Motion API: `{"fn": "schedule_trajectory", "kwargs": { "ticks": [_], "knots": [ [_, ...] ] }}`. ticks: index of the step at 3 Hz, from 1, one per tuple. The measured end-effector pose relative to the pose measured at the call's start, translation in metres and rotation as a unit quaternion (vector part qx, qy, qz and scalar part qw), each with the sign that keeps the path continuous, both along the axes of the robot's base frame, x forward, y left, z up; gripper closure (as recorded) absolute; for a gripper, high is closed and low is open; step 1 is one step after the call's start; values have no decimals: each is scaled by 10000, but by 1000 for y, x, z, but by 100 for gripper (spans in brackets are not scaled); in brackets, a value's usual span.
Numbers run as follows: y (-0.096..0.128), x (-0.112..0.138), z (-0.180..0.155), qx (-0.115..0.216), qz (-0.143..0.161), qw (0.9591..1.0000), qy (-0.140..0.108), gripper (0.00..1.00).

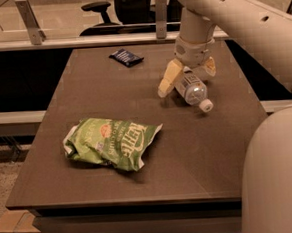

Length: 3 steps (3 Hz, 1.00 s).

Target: Place blue plastic bottle upright

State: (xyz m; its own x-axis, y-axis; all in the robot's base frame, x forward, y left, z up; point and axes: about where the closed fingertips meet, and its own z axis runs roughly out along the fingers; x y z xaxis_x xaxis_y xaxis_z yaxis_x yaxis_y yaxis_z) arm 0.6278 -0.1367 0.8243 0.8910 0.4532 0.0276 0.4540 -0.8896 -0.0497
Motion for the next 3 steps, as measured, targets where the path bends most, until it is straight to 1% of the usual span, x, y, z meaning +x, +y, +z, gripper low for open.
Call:
{"fn": "schedule_trajectory", "kwargs": {
  "ticks": [1,2,3],
  "knots": [
    [-10,9,-19,60,-318,9995,48,0],
    [-15,10,-30,19,-768,9970,41,18],
    [-15,10,-26,19,-768,9970,41,41]
  ]
}}
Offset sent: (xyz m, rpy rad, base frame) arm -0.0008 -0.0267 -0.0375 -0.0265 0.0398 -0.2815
